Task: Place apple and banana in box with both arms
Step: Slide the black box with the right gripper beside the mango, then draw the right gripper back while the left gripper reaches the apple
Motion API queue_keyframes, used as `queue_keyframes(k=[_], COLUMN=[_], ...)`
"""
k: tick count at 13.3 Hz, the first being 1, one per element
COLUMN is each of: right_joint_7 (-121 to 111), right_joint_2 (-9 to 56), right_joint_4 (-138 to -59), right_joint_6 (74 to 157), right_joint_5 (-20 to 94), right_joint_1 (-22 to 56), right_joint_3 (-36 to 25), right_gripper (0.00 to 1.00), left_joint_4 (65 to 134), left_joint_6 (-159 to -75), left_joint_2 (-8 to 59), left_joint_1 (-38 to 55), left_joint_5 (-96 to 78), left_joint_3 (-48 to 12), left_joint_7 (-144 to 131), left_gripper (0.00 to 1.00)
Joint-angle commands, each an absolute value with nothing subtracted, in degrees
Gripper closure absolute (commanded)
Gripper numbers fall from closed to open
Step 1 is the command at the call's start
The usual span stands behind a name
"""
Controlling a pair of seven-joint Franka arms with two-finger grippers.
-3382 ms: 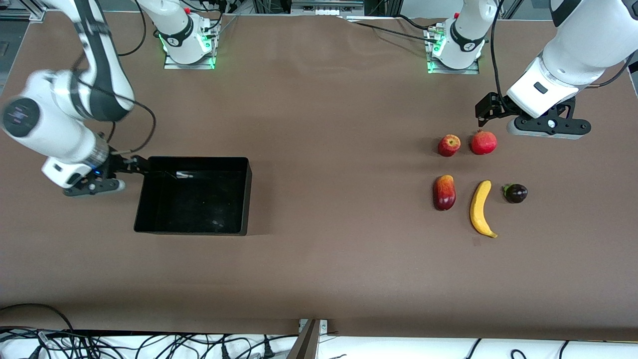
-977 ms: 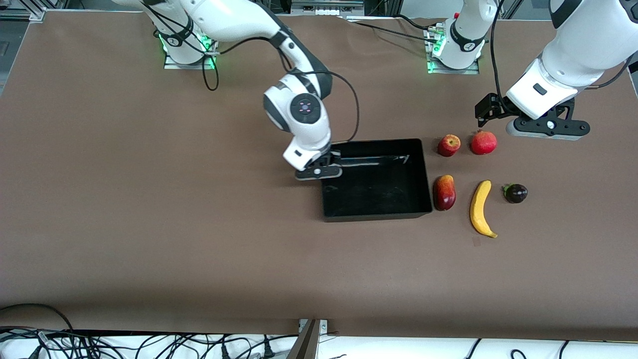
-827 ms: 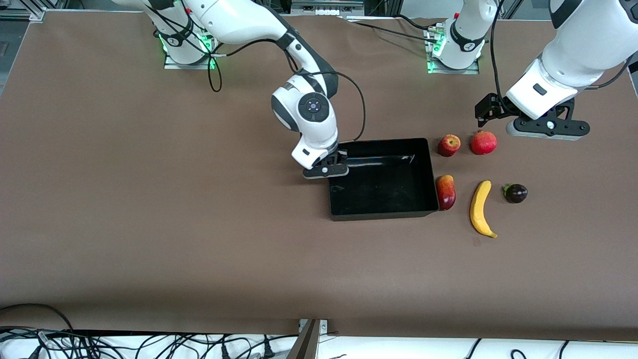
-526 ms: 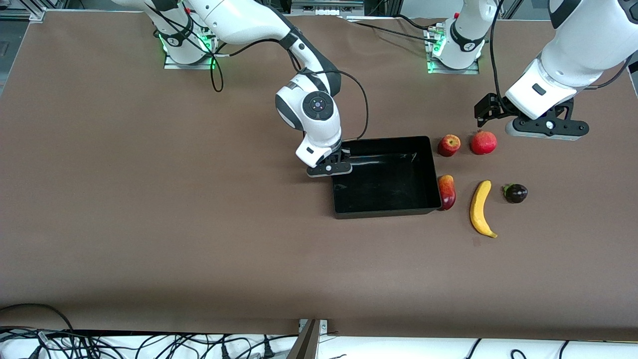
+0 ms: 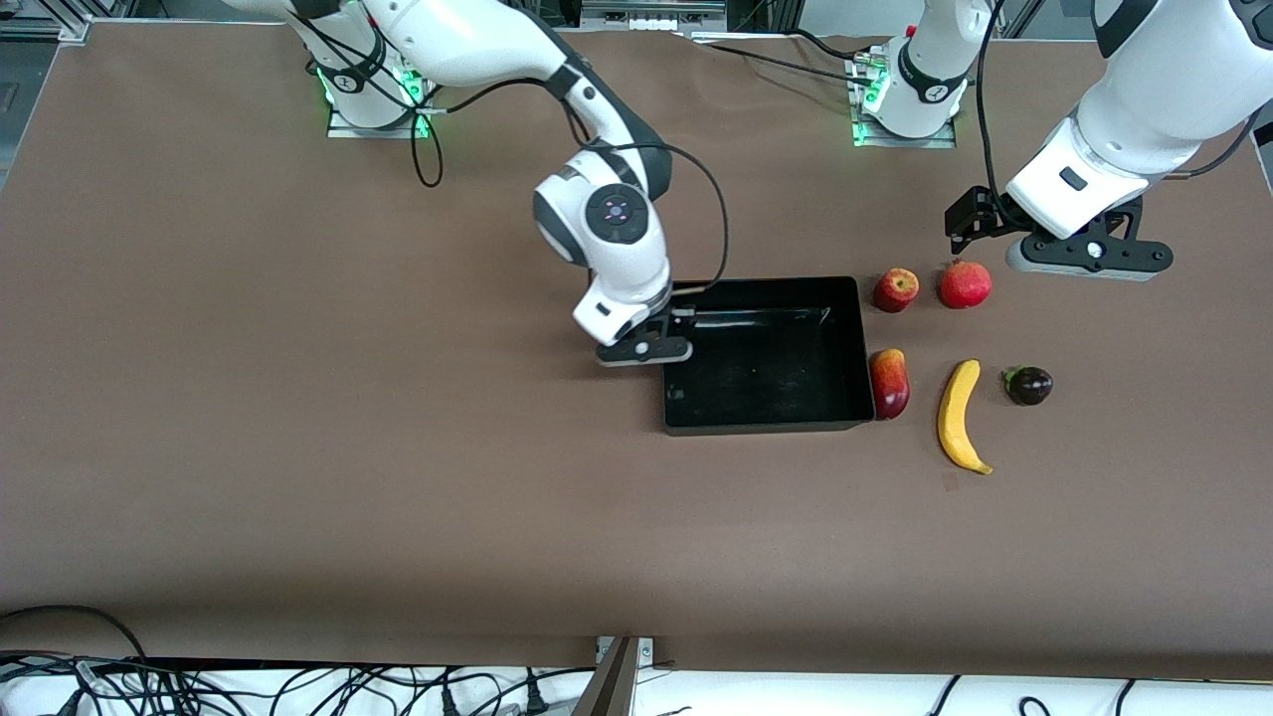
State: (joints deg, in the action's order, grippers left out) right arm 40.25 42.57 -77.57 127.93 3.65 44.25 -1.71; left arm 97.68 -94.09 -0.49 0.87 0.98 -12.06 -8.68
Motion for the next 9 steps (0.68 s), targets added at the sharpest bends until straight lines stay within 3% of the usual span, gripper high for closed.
queue_keyframes(k=[1, 5, 9], right_joint_7=[34.1, 23.3, 14.0], right_joint_2=[34.7, 25.0, 14.5], right_joint_4=[-78.3, -79.1, -84.6], right_joint_6=[120.9, 107.6, 98.8], right_joint_5=[4.9, 6.1, 7.8], right_joint_1=[37.3, 28.9, 27.1], right_joint_3=[-1.1, -1.5, -7.9], right_gripper=[0.0, 0.0, 0.0], left_joint_4=[95.8, 95.8, 95.8], left_joint_6=[-93.1, -93.1, -93.0], left_joint_2=[0.4, 0.4, 0.4], left_joint_1=[1.1, 1.2, 1.2], left_joint_5=[0.1, 0.0, -0.2], left_joint_3=[-12.0, -12.0, -12.0], left_joint_7=[-8.3, -8.4, -8.4], left_gripper=[0.0, 0.0, 0.0])
